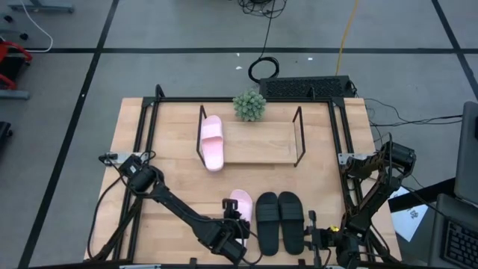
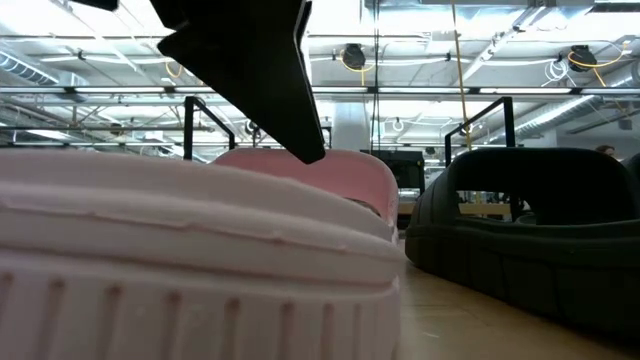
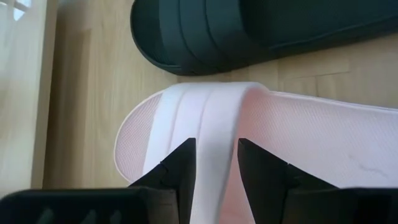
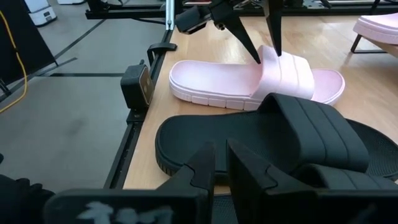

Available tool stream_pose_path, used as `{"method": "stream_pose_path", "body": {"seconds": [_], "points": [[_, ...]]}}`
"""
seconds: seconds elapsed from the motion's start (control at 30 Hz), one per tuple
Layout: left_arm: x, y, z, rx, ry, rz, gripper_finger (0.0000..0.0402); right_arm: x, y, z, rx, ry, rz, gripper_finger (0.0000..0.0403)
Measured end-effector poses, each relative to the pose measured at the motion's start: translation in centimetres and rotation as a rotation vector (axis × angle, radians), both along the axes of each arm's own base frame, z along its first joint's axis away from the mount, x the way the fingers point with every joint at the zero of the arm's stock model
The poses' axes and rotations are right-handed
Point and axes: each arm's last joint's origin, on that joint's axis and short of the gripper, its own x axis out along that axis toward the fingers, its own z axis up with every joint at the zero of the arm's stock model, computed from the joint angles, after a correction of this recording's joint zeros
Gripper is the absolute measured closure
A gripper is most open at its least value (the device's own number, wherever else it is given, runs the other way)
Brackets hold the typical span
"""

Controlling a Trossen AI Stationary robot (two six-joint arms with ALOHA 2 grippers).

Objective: Pick and place slides into the shelf
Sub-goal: Put the pink slipper on the shelf

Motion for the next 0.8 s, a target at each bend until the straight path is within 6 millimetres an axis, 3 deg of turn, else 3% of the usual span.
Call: {"method": "stream_pose_path", "body": {"seconds": [0.8], "points": [[-0.01,-0.05,-0.03,-0.033,-0.006,0.029,0.0282,0.0,0.0,0.0,0.0,0.0,0.0,0.0373]]}}
